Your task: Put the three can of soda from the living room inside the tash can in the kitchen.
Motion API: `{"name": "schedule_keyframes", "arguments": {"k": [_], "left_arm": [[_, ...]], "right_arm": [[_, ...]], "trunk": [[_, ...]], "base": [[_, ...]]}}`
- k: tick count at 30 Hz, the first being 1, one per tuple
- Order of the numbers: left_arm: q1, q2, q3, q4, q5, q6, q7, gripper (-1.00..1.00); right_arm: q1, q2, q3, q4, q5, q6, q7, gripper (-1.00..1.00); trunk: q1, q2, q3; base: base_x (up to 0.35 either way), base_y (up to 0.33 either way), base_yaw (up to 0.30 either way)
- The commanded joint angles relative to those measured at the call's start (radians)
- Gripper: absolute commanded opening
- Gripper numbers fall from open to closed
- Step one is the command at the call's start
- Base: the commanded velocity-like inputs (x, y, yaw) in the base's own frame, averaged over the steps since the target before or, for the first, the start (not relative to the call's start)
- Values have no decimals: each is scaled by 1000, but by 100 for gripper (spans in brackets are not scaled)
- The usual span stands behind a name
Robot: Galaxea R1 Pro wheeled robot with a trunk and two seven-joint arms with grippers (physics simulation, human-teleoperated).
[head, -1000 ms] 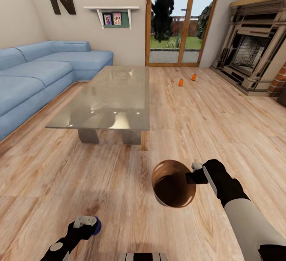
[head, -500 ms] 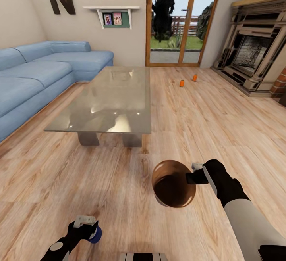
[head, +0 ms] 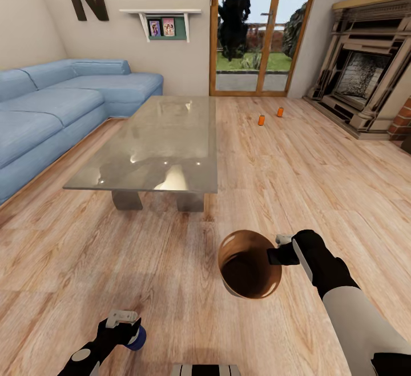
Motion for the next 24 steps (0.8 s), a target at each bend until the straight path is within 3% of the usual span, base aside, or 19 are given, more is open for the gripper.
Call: {"name": "schedule_keyframes", "arguments": {"k": [1, 9, 24], "left_arm": [[0, 0, 0, 0, 0, 0, 0, 100], [1, 0, 0, 2, 0, 0, -1, 100], [0, 0, -1, 11, -3, 0, -1, 100]], "right_arm": [[-1, 0, -1, 0, -27, 3, 4, -100], [-1, 0, -2, -2, -28, 3, 4, -100], [-5, -3, -3, -3, -28, 3, 4, -100]], "trunk": [[0, 0, 0], [0, 0, 0], [7, -4, -58]], "base": [[0, 0, 0], [0, 0, 0], [0, 0, 0]]}}
